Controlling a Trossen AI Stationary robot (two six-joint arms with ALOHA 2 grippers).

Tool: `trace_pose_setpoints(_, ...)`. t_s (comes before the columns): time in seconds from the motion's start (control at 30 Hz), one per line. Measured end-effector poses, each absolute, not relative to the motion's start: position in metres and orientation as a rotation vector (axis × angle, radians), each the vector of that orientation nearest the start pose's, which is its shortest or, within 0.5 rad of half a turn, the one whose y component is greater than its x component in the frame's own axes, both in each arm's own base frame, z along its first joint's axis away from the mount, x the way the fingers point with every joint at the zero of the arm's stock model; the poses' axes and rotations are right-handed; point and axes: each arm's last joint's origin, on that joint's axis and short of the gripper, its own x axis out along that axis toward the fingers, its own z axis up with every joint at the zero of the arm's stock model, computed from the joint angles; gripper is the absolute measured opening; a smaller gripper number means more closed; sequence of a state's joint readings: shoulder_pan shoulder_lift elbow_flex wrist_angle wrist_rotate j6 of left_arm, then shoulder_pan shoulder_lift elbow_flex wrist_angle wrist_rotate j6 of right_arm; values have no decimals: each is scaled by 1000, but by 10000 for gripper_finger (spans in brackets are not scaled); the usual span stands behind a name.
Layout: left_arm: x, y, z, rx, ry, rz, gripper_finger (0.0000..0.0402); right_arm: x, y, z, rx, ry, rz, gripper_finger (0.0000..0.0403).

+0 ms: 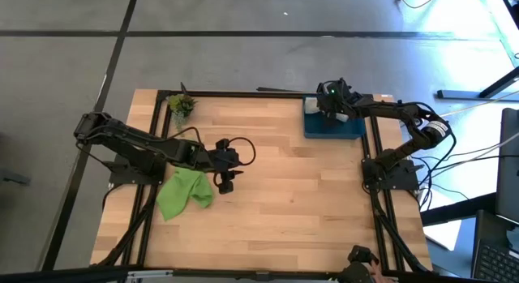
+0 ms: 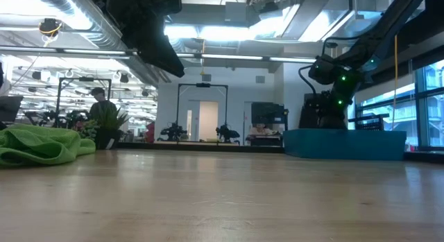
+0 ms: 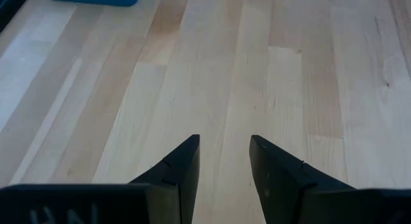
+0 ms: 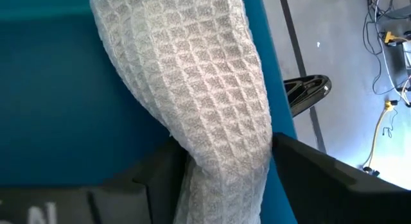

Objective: Roll microfiber towels into tight, uniform cylinder then place into a basket
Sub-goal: Put the rolled gray microfiber cloth into the blue bin

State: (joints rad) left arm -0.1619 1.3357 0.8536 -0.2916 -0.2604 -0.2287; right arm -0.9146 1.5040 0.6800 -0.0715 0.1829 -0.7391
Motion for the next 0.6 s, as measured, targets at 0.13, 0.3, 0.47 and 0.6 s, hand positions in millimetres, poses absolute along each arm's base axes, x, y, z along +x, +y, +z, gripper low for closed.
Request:
trace_pose_setpoints(0.13, 270, -36, 233, -56, 741, 179, 125, 163, -218, 152, -277, 1178, -601, 232)
trace_pose_setpoints(0.3, 270, -37, 233, -55, 741, 179, 125, 163, -213, 148, -279, 1168, -438, 232)
trace_pose_setpoints(0.47, 270, -37, 233, -55, 741, 179, 125, 162, -217, 151, -308, 1207, -547, 232)
trace_pose_setpoints(0.6, 270, -36, 233, -56, 741, 179, 125, 161, -216, 152, -313, 1219, -564, 232)
